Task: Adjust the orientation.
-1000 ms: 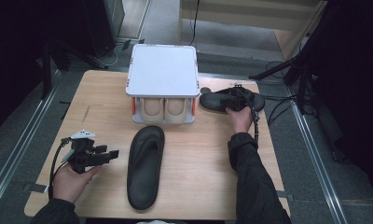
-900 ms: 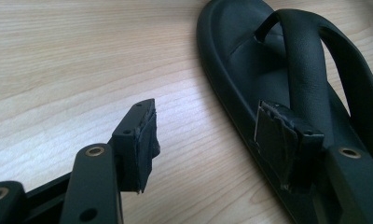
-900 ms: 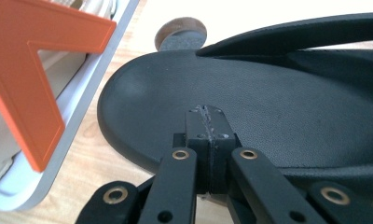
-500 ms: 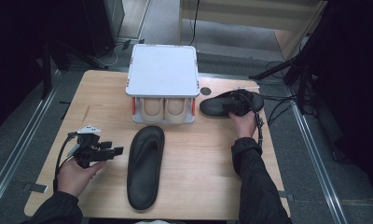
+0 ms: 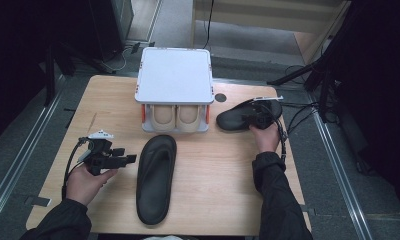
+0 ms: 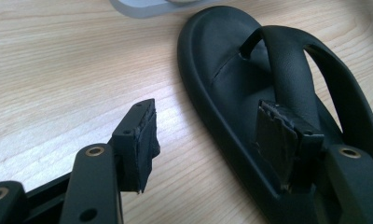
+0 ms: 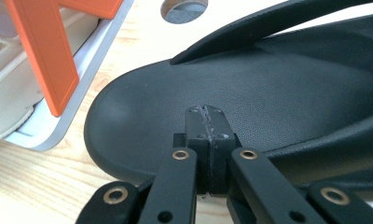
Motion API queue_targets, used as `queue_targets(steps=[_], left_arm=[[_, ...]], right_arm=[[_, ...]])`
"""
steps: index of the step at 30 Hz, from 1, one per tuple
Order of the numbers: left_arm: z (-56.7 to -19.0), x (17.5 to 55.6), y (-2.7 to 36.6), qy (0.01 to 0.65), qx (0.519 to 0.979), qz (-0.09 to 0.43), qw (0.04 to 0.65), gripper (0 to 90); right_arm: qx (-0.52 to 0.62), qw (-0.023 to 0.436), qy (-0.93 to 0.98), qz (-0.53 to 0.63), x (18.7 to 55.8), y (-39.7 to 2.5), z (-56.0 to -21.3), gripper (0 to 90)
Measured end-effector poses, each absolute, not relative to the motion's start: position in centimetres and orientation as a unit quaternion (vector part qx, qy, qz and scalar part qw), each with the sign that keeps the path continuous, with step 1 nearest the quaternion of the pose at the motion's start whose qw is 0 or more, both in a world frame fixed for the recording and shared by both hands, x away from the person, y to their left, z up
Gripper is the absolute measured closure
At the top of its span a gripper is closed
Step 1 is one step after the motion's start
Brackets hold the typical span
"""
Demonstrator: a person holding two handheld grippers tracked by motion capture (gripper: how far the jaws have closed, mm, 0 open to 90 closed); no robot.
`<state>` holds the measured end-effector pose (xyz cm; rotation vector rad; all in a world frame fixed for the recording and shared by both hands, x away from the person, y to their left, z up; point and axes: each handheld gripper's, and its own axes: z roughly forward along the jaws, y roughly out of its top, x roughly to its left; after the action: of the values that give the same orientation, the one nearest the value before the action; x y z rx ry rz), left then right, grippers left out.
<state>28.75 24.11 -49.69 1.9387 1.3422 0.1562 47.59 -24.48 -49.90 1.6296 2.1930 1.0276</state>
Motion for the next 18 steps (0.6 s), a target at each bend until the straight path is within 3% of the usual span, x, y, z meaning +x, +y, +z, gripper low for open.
queue_targets(steps=[18], left_arm=[[-49.4,29.6,24.3,0.523,0.76,0.064,0.38,39.4]], right_arm=[[0.555,0.117,0.74,0.362,45.9,-26.0,-49.0,87.8]])
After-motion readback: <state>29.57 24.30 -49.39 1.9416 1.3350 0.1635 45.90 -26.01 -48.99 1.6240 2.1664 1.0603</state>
